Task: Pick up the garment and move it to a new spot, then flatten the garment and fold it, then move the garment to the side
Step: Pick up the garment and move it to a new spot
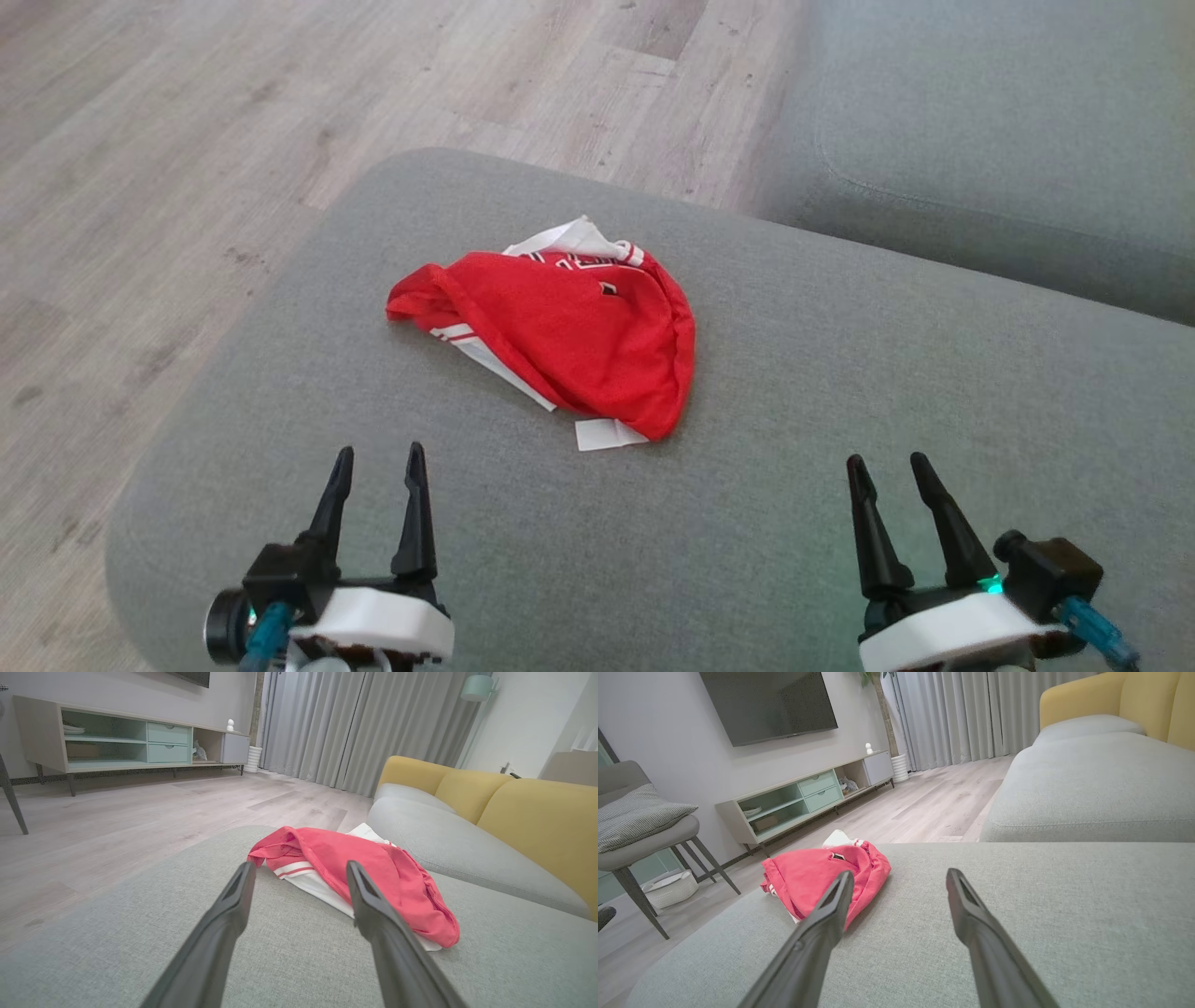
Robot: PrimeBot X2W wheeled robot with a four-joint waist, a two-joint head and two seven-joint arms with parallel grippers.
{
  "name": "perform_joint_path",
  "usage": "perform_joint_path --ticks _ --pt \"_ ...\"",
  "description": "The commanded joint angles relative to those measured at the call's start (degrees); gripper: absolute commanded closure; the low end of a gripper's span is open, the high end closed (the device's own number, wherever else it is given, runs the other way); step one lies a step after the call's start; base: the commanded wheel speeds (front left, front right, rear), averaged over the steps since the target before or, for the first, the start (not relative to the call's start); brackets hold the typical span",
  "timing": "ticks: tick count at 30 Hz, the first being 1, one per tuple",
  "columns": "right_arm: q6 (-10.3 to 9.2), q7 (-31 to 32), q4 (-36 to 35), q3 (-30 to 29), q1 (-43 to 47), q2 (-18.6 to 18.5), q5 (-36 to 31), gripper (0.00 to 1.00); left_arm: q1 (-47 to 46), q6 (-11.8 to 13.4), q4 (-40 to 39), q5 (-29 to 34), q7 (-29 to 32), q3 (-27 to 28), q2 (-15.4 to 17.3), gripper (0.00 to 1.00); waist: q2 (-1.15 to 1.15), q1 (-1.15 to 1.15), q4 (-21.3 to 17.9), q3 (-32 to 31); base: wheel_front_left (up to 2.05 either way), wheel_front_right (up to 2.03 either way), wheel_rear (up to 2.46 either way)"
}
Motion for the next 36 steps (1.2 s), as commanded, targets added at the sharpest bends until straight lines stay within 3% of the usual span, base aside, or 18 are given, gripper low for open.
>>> perform_joint_path --ticks 1,11,21,27,36 --pt "-0.04 -0.62 -1.34 1.44 -2.20 -0.31 0.22 0.00 -1.90 -0.51 -1.40 0.74 -0.38 1.67 0.09 0.00 0.00 0.00 -0.34 0.29 0.00 0.00 0.00" --pt "-0.04 -0.62 -1.06 0.03 -2.44 -0.31 -0.82 0.00 -8.00 -2.80 4.02 2.05 0.07 -2.60 0.09 0.00 0.00 0.00 -2.96 3.69 0.00 0.00 0.00" --pt "-0.04 -0.62 -1.80 -0.97 -5.93 -0.31 -3.82 0.00 -23.37 -7.24 14.58 2.31 7.04 -12.10 0.09 0.00 0.00 0.00 -7.77 11.76 0.00 0.00 0.00" --pt "-0.04 -0.62 -1.91 -1.39 -6.92 -0.31 -4.16 0.00 -29.82 -8.22 20.79 1.79 10.51 -16.68 0.14 0.00 0.00 0.00 -9.77 14.02 0.00 0.00 0.00" --pt "-0.04 -0.62 -2.18 -0.70 -8.20 -0.31 -4.46 0.00 -34.36 -8.41 25.03 -4.78 12.14 -24.38 0.11 0.00 0.00 0.00 -11.86 16.17 0.00 0.00 0.00"
